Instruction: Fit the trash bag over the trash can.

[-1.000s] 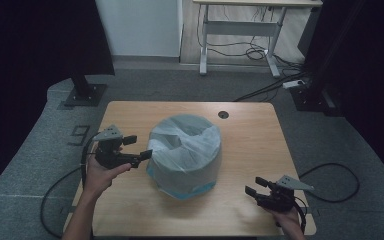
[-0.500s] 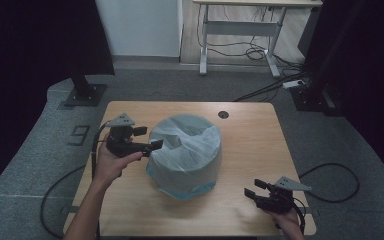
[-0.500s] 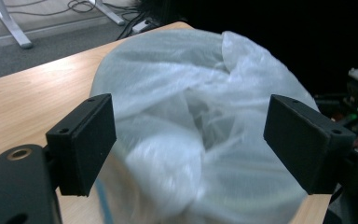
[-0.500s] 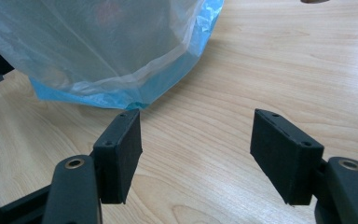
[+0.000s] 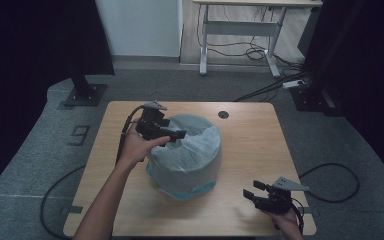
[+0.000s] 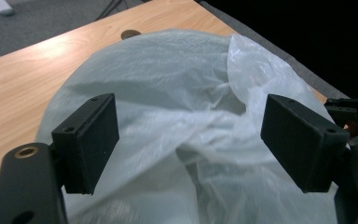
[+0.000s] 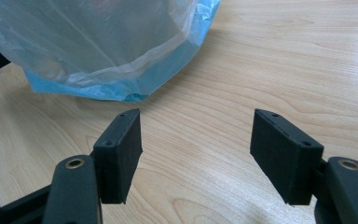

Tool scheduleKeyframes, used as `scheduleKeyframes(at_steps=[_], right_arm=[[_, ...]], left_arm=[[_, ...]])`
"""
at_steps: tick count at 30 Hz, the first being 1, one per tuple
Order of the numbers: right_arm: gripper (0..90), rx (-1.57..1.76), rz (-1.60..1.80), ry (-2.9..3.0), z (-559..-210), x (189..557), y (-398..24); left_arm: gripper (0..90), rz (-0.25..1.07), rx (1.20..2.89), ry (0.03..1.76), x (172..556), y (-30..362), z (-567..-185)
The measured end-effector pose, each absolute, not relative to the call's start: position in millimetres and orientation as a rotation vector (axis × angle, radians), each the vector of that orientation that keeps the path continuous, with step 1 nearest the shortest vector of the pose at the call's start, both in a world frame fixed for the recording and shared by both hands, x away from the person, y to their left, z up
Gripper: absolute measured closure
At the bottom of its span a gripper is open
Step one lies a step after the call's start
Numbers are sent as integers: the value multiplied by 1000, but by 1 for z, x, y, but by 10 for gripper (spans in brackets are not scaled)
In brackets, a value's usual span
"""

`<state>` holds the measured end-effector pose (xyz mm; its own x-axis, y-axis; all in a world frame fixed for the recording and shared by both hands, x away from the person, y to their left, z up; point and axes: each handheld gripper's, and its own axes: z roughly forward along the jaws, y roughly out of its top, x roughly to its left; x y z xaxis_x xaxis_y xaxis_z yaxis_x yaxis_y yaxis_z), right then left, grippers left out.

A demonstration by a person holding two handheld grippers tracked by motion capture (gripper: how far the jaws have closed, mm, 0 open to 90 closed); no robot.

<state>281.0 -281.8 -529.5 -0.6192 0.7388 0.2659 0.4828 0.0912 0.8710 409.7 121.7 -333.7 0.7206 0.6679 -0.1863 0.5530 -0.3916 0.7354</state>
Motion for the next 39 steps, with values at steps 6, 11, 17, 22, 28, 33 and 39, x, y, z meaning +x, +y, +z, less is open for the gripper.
scheduleKeyframes(at_steps=[6, 11, 17, 22, 28, 33, 39], right_arm=[[332, 1230, 1543, 2128, -530, 282, -282], [332, 1230, 1538, 2123, -529, 281, -282], [335, 1228, 1537, 2129, -530, 280, -283], [336, 1219, 1528, 2143, -531, 281, -282], [336, 1218, 1522, 2155, -532, 281, -282], [337, 1214, 1517, 2162, -532, 280, -282], [338, 1211, 1514, 2172, -533, 280, -282]], left_arm=[[196, 157, 2124, 921, 423, 104, -335], [200, 142, 2160, 913, 431, 88, -335], [204, 130, 2193, 919, 442, 72, -336], [203, 130, 2234, 936, 449, 65, -343], [207, 113, 2262, 942, 454, 62, -352], [213, 92, 2314, 959, 458, 57, -360], [218, 67, 2352, 1008, 463, 54, -370]])
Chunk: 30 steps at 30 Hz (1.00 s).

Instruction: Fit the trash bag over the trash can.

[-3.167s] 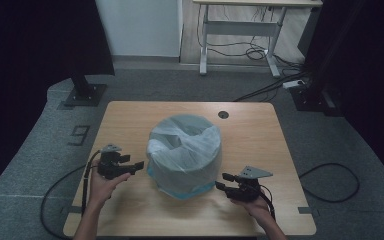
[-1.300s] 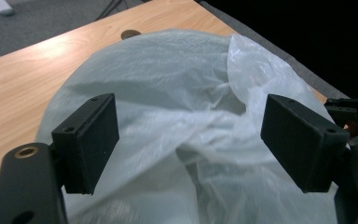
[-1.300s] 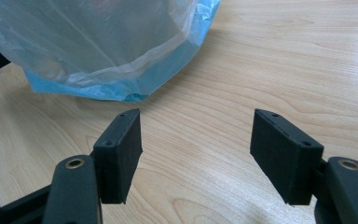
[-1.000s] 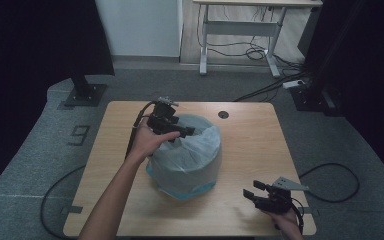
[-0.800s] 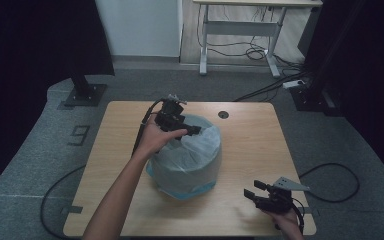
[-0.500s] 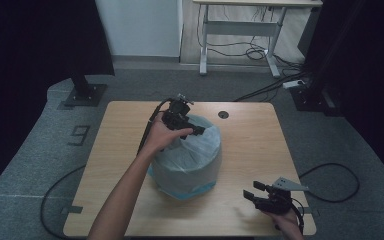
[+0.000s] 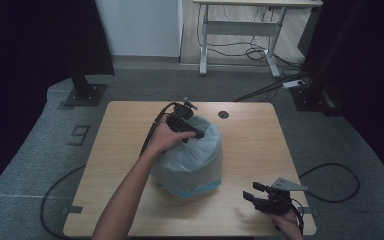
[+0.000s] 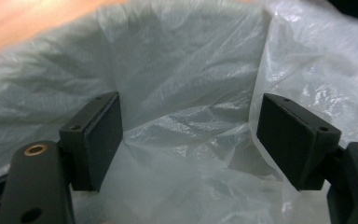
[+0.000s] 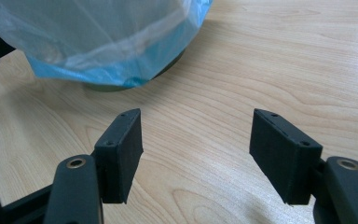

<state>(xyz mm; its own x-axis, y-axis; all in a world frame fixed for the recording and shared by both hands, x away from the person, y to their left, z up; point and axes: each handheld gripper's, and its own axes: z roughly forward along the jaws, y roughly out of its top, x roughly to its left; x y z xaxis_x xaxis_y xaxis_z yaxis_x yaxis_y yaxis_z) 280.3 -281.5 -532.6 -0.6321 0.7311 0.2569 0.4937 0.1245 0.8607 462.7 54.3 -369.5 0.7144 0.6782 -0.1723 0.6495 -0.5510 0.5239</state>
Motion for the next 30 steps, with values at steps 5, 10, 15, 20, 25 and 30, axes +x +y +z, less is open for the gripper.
scheduleKeyframes(at_steps=[5, 10, 15, 20, 25, 30], right_arm=[[338, 1207, 1506, 2178, -533, 280, -282], [338, 1211, 1506, 2173, -533, 280, -282], [338, 1214, 1504, 2172, -533, 280, -283], [338, 1210, 1498, 2178, -533, 280, -282], [338, 1214, 1501, 2176, -533, 280, -281], [338, 1207, 1492, 2190, -534, 279, -277]], left_arm=[[217, 74, 2344, 1006, 463, 55, -369], [218, 106, 2279, 972, 455, 61, -357], [219, 131, 2228, 924, 439, 74, -341], [220, 129, 2205, 885, 422, 83, -337], [221, 121, 2231, 858, 410, 86, -340], [221, 102, 2278, 844, 406, 79, -345]])
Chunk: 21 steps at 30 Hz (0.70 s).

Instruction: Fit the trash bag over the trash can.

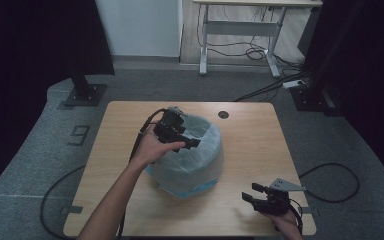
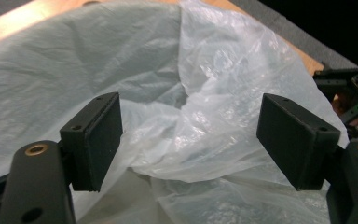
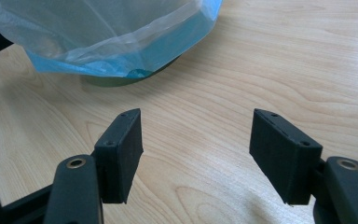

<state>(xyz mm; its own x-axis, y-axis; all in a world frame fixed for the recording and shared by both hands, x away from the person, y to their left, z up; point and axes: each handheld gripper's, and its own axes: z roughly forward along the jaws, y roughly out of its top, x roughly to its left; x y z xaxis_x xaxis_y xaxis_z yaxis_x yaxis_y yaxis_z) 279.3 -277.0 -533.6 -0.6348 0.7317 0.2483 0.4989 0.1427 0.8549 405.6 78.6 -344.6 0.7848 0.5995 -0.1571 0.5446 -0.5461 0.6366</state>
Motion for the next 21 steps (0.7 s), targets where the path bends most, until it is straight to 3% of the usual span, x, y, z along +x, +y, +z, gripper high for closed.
scheduleKeyframes(at_steps=[12, 21], right_arm=[[339, 1217, 1482, 2199, -533, 281, -274], [339, 1221, 1479, 2197, -533, 280, -276]], left_arm=[[230, 62, 2452, 865, 408, 56, -363], [233, 56, 2401, 851, 405, 61, -359]])
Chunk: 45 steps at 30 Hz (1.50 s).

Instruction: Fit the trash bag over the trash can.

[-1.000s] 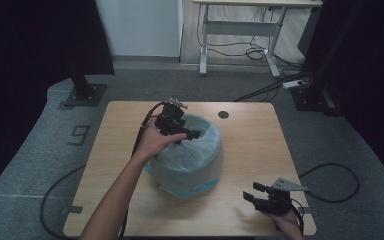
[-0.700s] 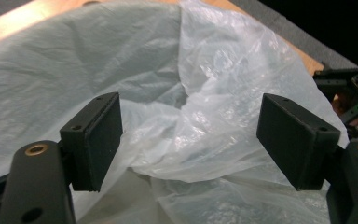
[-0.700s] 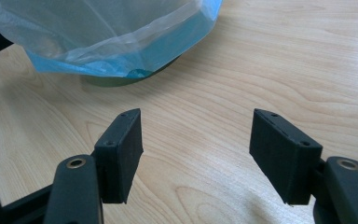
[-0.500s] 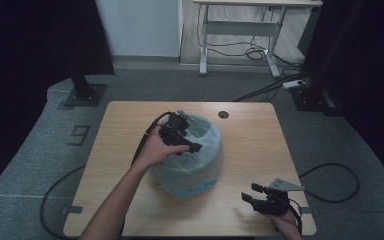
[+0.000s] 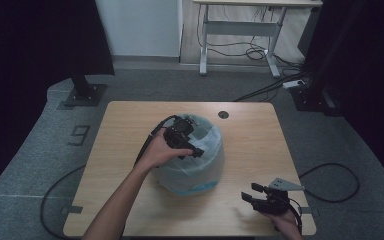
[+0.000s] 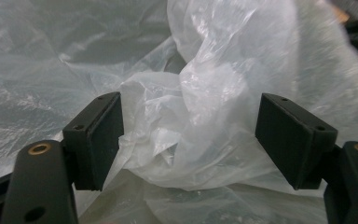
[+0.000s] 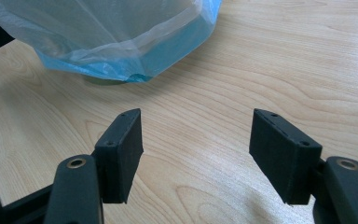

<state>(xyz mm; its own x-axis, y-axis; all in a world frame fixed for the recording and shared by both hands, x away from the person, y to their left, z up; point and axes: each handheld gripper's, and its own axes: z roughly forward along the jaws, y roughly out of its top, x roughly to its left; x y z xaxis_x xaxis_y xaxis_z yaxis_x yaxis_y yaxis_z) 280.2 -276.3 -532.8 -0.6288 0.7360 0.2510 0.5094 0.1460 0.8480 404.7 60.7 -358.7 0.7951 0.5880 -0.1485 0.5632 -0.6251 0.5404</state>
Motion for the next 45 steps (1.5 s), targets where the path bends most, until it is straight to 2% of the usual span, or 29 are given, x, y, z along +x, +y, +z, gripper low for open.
scheduleKeyframes(at_steps=[10, 17, 24, 34, 41, 45], right_arm=[[339, 1219, 1462, 2213, -535, 281, -275], [339, 1218, 1458, 2219, -536, 280, -273], [340, 1223, 1438, 2225, -538, 280, -270], [340, 1226, 1440, 2227, -538, 280, -270], [340, 1230, 1445, 2222, -538, 280, -272], [341, 1230, 1443, 2226, -539, 281, -271]], left_arm=[[241, 105, 2270, 813, 379, 90, -335], [239, 91, 2319, 826, 370, 102, -349], [320, 109, 2418, 801, 371, 99, -363], [322, 106, 2514, 818, 375, 87, -368], [314, 101, 2396, 796, 372, 103, -353], [313, 146, 2314, 817, 374, 116, -341]])
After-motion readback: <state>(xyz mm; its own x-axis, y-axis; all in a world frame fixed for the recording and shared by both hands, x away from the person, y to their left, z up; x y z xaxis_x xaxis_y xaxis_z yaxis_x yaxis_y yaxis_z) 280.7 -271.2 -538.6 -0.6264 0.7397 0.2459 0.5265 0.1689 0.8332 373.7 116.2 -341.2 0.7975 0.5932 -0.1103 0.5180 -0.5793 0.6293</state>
